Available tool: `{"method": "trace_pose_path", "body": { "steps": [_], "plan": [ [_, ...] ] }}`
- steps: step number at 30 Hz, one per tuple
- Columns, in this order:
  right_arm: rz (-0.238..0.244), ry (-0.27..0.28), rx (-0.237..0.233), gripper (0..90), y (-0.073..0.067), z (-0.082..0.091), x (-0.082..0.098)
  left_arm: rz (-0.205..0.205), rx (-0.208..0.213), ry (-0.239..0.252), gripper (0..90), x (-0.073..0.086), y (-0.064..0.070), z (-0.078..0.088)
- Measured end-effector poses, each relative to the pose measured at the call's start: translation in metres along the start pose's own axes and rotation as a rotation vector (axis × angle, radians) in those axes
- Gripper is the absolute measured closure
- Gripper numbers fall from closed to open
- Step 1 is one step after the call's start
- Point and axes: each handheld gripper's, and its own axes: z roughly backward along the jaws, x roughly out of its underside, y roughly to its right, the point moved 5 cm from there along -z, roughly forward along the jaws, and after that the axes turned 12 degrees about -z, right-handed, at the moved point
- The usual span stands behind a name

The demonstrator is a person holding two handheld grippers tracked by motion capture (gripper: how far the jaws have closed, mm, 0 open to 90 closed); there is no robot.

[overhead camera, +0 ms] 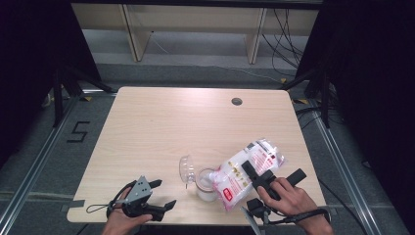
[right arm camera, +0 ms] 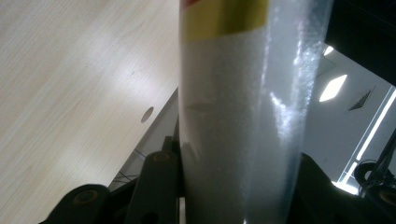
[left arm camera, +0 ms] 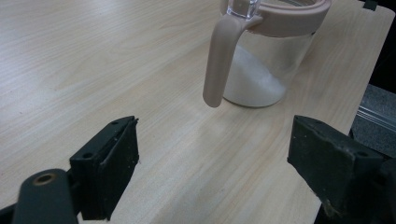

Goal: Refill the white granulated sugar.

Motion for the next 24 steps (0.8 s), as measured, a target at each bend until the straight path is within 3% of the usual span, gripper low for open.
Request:
{"method": "trace_pose_path", "body": {
  "steps": [2,5,7,9,10,13,16,18,20,24],
  "plan": [
    [0.0,0.0,-0.004,70.6,-0.0007,0.0001,-0.0004,0.035,-0.002,0.006,15.8,-0.0003,0.0027,-0.0007],
    [-0.004,0.003,-0.005,70.7,-0.0013,-0.0007,-0.0012,0.032,-0.003,0.006,15.8,-0.0002,0.002,-0.0004],
    [-0.004,0.002,-0.007,70.8,-0.0012,-0.0011,-0.0009,0.002,0.0,0.003,15.8,-0.0001,-0.0001,0.0],
    [-0.004,0.003,-0.005,70.9,-0.0011,-0.0009,-0.0006,0.002,0.0,0.003,15.8,-0.0003,0.0003,-0.0001],
    [-0.004,0.004,-0.005,71.0,-0.0013,-0.0009,-0.0004,0.041,-0.003,0.01,15.8,-0.0005,0.0029,-0.0009],
    [0.012,-0.005,-0.006,71.2,-0.0008,0.0001,0.0002,0.045,-0.004,0.015,15.8,-0.0009,0.0031,-0.0013],
    [0.001,-0.003,-0.006,71.5,-0.0007,0.0002,0.0003,0.011,-0.002,0.011,15.8,-0.0007,0.0007,-0.0005],
    [0.003,-0.002,-0.006,71.6,-0.0005,0.0,0.0,0.011,-0.002,0.01,15.8,-0.0006,0.0008,-0.0006],
    [0.002,0.001,-0.005,71.8,-0.0007,0.0,-0.0005,0.045,-0.004,0.014,15.8,-0.0007,0.003,-0.0011],
    [-0.006,0.005,-0.01,71.9,-0.0027,-0.0006,-0.0011,0.026,-0.004,0.011,15.8,-0.0005,0.0016,-0.0006]
  ]
}}
